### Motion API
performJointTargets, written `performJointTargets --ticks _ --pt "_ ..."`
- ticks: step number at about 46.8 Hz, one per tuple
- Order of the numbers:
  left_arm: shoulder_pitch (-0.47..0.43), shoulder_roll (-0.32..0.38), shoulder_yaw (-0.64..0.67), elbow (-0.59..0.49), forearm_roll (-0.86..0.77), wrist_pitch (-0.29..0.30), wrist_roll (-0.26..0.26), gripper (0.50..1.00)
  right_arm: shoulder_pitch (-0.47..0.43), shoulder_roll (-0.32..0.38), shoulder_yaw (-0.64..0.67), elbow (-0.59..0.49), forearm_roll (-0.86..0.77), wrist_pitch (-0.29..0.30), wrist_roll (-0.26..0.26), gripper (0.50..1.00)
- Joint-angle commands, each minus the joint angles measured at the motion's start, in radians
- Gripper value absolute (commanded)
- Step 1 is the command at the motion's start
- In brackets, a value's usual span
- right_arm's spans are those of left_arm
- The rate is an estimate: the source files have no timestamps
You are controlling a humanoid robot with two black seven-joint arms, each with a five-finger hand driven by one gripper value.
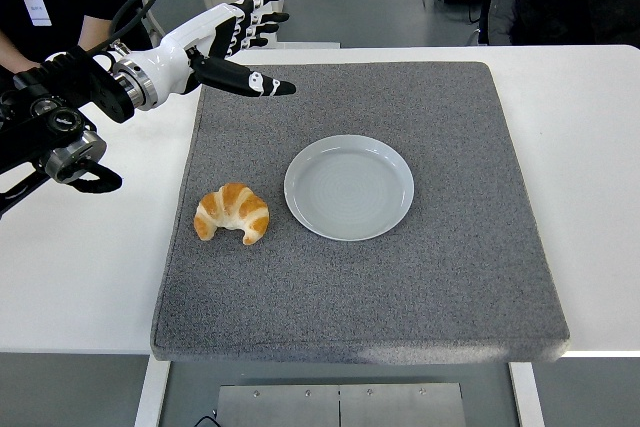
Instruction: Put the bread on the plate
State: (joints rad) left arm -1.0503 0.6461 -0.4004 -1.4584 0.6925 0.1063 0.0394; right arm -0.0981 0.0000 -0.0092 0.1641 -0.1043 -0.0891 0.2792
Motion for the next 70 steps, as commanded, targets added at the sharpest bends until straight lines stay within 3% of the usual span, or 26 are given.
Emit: performJointTargets --ticks 1,11,19,25,38,58,70 --pt "0.001 0.021 0.000 -0.029 0.071 -0.034 -0.003 0.946 0.000 0.000 0.000 0.000 0.000 0.000 0.000 1.000" --pt "0.013 0.078 0.000 -0.080 0.212 -0.177 -0.015 0.946 0.000 0.000 0.000 0.000 0.000 0.000 0.000 1.000" --pt "0.018 0.105 0.002 -0.082 0.266 -0.252 -0.021 0.946 0.000 0.000 0.000 0.000 0.000 0.000 0.000 1.000" --pt "0.049 0.122 0.002 -0.082 0.329 -0.283 -0.055 0.946 0.000 0.000 0.000 0.000 0.000 0.000 0.000 1.000" --pt "0.159 0.135 0.002 -0.080 0.516 -0.284 -0.170 0.946 0.000 0.000 0.000 0.000 0.000 0.000 0.000 1.000" --pt "0.236 0.139 0.003 -0.048 0.527 -0.238 -0.176 0.931 0.000 0.000 0.000 0.000 0.000 0.000 0.000 1.000" --pt "0.271 0.132 0.003 -0.020 0.622 -0.211 -0.214 0.907 0.000 0.000 0.000 0.000 0.000 0.000 0.000 1.000"
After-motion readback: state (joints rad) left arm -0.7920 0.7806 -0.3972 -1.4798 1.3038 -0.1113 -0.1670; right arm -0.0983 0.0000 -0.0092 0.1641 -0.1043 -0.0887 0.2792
